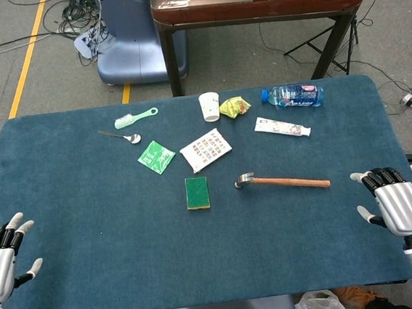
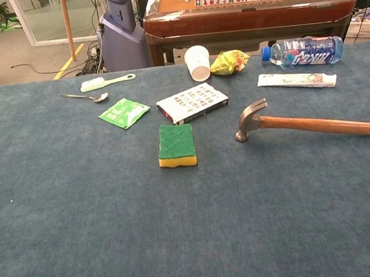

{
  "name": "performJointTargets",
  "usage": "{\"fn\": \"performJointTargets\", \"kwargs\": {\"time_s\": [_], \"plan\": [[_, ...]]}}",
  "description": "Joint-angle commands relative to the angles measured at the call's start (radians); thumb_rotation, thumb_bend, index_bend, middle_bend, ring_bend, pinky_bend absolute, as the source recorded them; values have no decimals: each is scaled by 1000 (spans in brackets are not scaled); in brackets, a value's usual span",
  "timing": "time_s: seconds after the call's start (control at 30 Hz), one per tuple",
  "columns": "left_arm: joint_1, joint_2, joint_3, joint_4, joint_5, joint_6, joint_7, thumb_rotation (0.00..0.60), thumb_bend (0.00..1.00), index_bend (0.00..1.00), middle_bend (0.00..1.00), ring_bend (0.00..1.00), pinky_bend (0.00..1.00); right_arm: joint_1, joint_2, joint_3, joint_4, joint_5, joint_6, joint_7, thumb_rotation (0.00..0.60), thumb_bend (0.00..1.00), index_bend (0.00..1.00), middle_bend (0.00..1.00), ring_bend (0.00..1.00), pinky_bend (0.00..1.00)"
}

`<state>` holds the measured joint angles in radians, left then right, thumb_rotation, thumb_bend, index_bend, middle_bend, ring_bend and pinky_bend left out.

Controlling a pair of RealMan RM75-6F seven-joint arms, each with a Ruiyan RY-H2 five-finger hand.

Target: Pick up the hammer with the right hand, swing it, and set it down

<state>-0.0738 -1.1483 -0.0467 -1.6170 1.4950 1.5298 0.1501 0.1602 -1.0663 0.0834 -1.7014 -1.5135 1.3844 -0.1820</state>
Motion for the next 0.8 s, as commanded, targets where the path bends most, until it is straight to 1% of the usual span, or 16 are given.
{"fn": "performJointTargets", "kwargs": {"time_s": [0.03, 0.13, 0.27, 0.57, 0.63, 0.8], "plan": [[5, 1, 1, -1, 1, 7, -2, 600, 190, 203, 105, 111, 0, 40, 11, 14, -27, 13, -53, -31, 600, 207, 314, 363, 238, 250], [11, 3, 3, 0, 1, 12, -5, 600, 190, 206, 105, 110, 0, 82, 3, 28, -36, 30, -105, -51, 600, 206, 339, 357, 234, 250], [15, 6, 6, -2, 4, 16, -6, 600, 189, 212, 105, 110, 0, 127, -27, 49, -23, 58, -154, -59, 600, 206, 389, 357, 234, 251], [19, 9, 7, -10, 11, 22, -1, 600, 190, 214, 105, 111, 0, 218, -109, 83, 48, 111, -245, -41, 600, 213, 409, 443, 234, 250], [19, 10, 7, -12, 13, 22, 1, 600, 190, 216, 105, 111, 0, 238, -126, 85, 65, 116, -264, -42, 600, 214, 427, 449, 235, 250], [17, 12, 6, -15, 18, 22, 5, 600, 190, 221, 105, 111, 0, 282, -170, 91, 107, 145, -317, -31, 600, 215, 429, 448, 234, 250]]}}
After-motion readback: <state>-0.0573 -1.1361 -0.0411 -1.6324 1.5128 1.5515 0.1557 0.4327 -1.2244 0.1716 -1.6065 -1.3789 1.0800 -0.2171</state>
